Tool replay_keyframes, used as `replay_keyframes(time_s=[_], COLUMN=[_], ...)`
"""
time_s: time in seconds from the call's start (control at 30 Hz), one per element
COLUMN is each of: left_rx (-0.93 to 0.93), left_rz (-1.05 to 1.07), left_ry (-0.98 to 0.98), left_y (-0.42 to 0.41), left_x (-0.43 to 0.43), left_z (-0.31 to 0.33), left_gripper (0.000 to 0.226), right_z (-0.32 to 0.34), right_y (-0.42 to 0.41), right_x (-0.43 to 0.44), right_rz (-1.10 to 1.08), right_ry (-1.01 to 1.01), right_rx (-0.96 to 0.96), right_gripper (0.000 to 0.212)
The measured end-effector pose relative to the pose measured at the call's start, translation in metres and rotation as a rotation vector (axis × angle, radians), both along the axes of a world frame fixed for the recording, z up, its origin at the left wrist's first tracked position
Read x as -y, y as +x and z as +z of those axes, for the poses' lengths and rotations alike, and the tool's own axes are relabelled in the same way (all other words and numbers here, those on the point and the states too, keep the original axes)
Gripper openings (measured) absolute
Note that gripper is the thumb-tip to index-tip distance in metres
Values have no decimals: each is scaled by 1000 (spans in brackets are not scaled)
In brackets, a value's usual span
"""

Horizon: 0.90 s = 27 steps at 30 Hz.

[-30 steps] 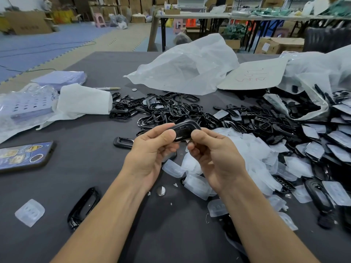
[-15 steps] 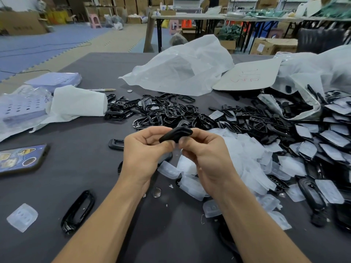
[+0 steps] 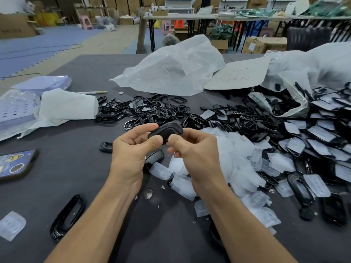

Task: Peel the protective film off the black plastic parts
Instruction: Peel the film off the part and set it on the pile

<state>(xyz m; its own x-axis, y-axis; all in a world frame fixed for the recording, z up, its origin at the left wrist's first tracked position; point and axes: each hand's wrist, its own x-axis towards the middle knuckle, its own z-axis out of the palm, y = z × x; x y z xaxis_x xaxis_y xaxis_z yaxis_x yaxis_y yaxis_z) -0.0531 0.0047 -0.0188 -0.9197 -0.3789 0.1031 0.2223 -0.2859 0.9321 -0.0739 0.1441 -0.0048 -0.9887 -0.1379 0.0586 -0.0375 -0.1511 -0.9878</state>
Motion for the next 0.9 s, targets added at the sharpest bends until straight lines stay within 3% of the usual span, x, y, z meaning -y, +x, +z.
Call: replay_keyframes(time_s=[0.17,0.33,0.47,0.57,0.63,0.77,0.83,0.9], left_rx=[-4,97,60,91,153,251,314,329], left_rz=[-14,-179,-311,-274,-166,-169,-226,-212], left_ry=[-15,217,368,292,192,165,207,234], left_y=[2,0,1,0,-2,-2,-1,-2], left_x=[0,9,16,15,5,-5,-1,4], left_z=[0,3,4,3,0,-3,-1,0], left_gripper=[27,33,62,49,36,62,47,25], right_z=[-3,2,6,6,4,-3,-10,-16], right_y=[-1,-2,3,3,-1,0,-1,-3], right_x=[1,-1,0,0,-2,-3,-3,-4], right_rz=[-1,132,234,181,32,-166,-188,-171], right_ry=[13,-129,-286,-300,-166,239,397,506], right_rx=[-56,-2,93,87,-5,-401,-630,-745], right_gripper=[12,11,14,22,30,23,17,17])
